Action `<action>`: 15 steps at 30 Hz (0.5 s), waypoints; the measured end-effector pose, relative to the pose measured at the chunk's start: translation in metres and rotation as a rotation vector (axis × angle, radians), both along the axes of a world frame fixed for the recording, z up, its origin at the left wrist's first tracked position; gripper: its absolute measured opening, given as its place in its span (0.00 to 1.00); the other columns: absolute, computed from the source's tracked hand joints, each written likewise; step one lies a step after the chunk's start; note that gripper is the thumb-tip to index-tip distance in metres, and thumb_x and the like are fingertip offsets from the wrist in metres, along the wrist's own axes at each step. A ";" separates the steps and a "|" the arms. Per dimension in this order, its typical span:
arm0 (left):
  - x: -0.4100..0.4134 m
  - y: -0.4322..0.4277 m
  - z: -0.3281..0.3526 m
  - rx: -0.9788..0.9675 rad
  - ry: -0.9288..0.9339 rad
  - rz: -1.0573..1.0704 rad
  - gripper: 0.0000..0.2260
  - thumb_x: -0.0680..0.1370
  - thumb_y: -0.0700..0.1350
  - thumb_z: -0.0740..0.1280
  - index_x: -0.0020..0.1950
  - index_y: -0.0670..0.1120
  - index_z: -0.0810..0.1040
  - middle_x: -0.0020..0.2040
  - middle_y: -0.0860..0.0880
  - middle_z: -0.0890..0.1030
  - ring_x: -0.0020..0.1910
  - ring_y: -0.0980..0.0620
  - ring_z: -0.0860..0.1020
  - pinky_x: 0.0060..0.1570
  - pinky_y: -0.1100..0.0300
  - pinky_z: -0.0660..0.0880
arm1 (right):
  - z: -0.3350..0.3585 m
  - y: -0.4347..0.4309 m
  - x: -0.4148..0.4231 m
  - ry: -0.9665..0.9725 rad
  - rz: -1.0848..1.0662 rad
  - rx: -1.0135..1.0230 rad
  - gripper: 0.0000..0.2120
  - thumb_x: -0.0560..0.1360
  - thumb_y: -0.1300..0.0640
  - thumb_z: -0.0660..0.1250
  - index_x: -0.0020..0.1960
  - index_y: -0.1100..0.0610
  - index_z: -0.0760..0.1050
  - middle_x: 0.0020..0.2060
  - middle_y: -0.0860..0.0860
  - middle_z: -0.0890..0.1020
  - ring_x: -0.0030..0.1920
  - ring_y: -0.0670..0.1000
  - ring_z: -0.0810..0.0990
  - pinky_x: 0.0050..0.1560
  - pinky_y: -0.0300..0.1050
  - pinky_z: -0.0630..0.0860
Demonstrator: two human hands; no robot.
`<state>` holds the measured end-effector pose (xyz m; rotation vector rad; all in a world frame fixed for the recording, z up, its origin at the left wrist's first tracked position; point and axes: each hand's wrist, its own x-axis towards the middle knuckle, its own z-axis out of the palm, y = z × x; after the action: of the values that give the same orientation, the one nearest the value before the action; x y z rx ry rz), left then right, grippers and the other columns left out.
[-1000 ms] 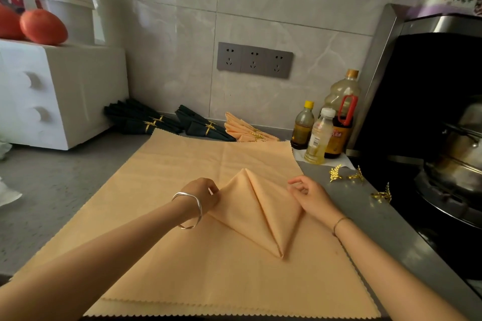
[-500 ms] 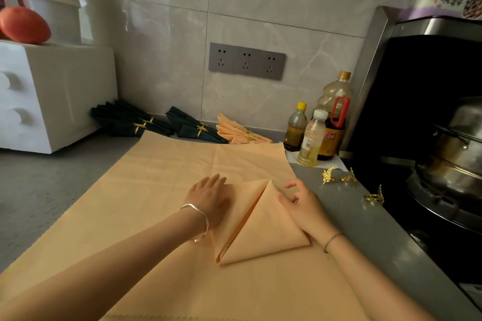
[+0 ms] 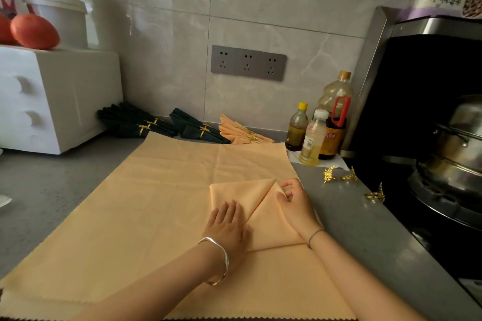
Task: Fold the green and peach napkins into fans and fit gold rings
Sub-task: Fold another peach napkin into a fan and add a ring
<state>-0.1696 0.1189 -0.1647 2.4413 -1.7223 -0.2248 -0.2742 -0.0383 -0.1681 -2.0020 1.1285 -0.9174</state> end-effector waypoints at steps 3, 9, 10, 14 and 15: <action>0.001 0.001 -0.001 -0.013 -0.037 0.001 0.25 0.84 0.51 0.45 0.78 0.44 0.43 0.78 0.46 0.43 0.77 0.48 0.42 0.73 0.56 0.39 | 0.003 -0.002 -0.004 0.077 -0.003 -0.141 0.04 0.77 0.57 0.62 0.51 0.52 0.71 0.44 0.48 0.75 0.45 0.52 0.75 0.48 0.47 0.73; 0.000 0.004 -0.005 -0.058 -0.062 0.008 0.25 0.84 0.51 0.44 0.78 0.44 0.43 0.78 0.47 0.43 0.77 0.49 0.43 0.73 0.57 0.39 | 0.020 0.029 -0.011 0.370 0.457 -0.434 0.18 0.80 0.52 0.53 0.66 0.52 0.73 0.66 0.41 0.70 0.69 0.43 0.64 0.72 0.41 0.54; 0.000 0.004 -0.005 -0.062 -0.062 0.015 0.25 0.84 0.51 0.44 0.78 0.44 0.42 0.78 0.47 0.43 0.77 0.50 0.42 0.73 0.57 0.38 | 0.018 0.035 -0.010 0.477 0.544 -0.428 0.18 0.82 0.52 0.51 0.70 0.50 0.68 0.67 0.37 0.63 0.71 0.38 0.57 0.72 0.37 0.46; -0.001 0.004 -0.006 -0.058 -0.065 0.043 0.26 0.84 0.52 0.43 0.78 0.43 0.41 0.78 0.46 0.42 0.77 0.50 0.41 0.73 0.58 0.38 | 0.012 0.036 -0.012 0.744 0.672 -0.339 0.22 0.83 0.50 0.45 0.76 0.47 0.48 0.71 0.34 0.49 0.72 0.34 0.42 0.71 0.38 0.36; -0.001 0.004 -0.006 -0.059 -0.068 0.041 0.26 0.84 0.52 0.43 0.78 0.43 0.41 0.78 0.46 0.42 0.77 0.50 0.41 0.73 0.58 0.37 | 0.010 0.032 -0.011 0.770 0.670 -0.329 0.23 0.83 0.49 0.44 0.77 0.46 0.46 0.72 0.35 0.46 0.72 0.34 0.40 0.71 0.38 0.36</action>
<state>-0.1703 0.1232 -0.1712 2.4658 -1.6781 -0.0863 -0.2850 -0.0064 -0.1577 -2.8553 0.5623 0.0478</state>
